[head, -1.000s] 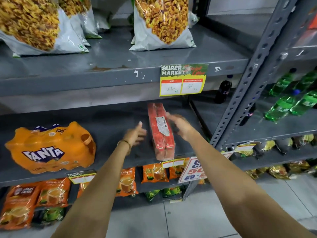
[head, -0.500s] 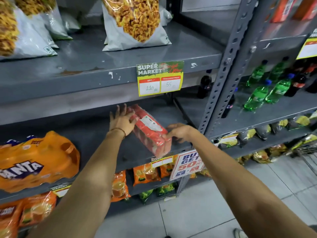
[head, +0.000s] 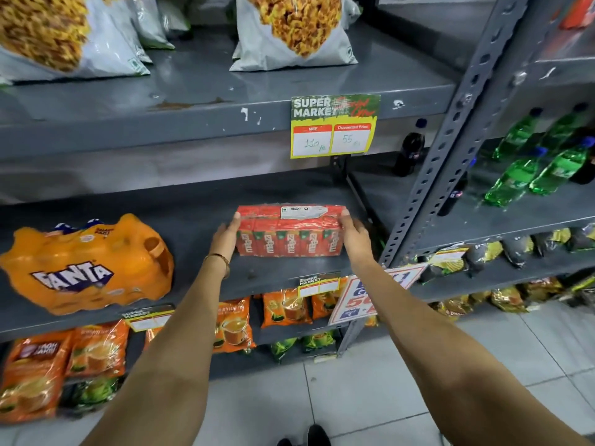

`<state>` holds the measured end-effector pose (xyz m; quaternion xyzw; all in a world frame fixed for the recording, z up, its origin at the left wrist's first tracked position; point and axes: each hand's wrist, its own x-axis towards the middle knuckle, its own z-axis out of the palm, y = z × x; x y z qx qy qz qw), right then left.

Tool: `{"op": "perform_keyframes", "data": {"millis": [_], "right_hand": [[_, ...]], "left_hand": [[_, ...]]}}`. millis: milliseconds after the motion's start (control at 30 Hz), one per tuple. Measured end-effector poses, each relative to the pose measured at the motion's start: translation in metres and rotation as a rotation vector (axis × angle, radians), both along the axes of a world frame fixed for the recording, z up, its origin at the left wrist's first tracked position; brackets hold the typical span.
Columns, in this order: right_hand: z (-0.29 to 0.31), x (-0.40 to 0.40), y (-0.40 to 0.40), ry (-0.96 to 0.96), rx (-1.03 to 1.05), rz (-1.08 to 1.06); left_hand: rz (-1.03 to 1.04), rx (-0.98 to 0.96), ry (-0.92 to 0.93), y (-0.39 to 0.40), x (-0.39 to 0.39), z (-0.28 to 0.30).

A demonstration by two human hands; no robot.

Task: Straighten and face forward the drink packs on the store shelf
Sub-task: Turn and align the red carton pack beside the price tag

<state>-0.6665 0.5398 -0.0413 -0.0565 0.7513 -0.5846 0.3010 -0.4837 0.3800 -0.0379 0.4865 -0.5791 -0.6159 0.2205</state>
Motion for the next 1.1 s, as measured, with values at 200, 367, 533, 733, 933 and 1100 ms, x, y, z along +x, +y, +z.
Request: {"op": "perform_keyframes", "data": {"millis": [200,367,533,733,933,1100], "right_hand": [[-0.017,0.008,0.001,-0.036,-0.022,0.084],[-0.013,-0.004,0.007,0.038,-0.032,0.05],[-0.011,-0.016,0.017,0.041,-0.047,-0.003],[-0.011,-0.017,0.031,0.063,0.0,-0.009],[-0.011,-0.014,0.039,0.065,-0.009,0.001],[-0.011,-0.014,0.042,0.068,-0.007,0.012]], "left_hand": [[0.024,0.051,0.09,0.01,-0.001,-0.011],[0.02,0.041,0.05,0.021,0.009,-0.017],[-0.026,0.03,0.065,0.038,0.01,-0.02],[-0.017,0.029,0.084,0.054,0.007,-0.018],[-0.012,0.031,0.077,0.062,0.008,-0.015],[-0.02,0.032,0.069,0.065,0.008,-0.011]]}}
